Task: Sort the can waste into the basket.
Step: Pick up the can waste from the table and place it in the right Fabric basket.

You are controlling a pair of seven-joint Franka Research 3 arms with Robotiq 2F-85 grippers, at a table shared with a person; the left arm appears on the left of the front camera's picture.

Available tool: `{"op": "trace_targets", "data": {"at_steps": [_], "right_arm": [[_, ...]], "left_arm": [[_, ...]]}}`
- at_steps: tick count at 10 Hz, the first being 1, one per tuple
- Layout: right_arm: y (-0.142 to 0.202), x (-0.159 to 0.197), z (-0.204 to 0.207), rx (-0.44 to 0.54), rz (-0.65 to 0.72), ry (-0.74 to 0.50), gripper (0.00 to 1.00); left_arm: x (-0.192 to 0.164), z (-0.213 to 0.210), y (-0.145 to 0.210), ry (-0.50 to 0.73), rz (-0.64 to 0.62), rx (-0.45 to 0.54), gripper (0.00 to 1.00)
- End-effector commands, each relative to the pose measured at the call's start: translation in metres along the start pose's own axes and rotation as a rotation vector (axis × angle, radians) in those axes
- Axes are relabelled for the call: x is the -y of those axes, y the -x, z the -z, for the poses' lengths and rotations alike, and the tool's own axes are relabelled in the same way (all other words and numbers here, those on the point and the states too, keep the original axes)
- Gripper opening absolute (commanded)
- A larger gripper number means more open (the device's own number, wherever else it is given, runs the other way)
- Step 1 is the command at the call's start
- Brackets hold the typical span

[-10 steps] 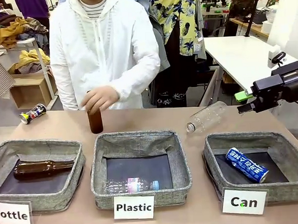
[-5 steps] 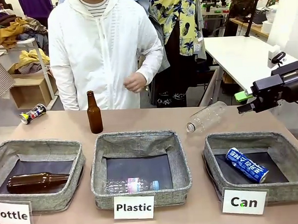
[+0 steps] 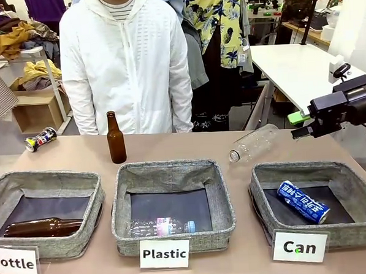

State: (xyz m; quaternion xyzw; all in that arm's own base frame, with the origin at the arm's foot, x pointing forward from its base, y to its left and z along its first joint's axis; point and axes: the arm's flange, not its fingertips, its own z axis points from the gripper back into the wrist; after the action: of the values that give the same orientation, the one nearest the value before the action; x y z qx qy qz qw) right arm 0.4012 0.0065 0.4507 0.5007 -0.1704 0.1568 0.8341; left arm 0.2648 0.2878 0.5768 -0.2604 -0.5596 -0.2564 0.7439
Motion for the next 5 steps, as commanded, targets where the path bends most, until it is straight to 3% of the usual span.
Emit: {"op": "trace_targets", "data": {"at_steps": [1, 2, 4, 5], "right_arm": [[0.0, -0.001, -0.003, -0.008, -0.013, 0.004, 1.0], [0.0, -0.001, -0.003, -0.008, -0.013, 0.004, 1.0], [0.0, -0.001, -0.003, -0.008, -0.013, 0.004, 1.0], [0.0, -0.001, -0.003, -0.008, -0.013, 0.004, 1.0]], "left_arm": [[0.04, 0.033, 0.018, 0.035, 0.464, -0.005, 1.0], [0.056, 0.047, 0.018, 0.075, 0.564, -0.002, 1.0], [0.073, 0.056, 0.034, 0.128, 0.65, -0.173, 1.0], [0.078, 0.057, 0.047, 0.157, 0.662, -0.199, 1.0]]}}
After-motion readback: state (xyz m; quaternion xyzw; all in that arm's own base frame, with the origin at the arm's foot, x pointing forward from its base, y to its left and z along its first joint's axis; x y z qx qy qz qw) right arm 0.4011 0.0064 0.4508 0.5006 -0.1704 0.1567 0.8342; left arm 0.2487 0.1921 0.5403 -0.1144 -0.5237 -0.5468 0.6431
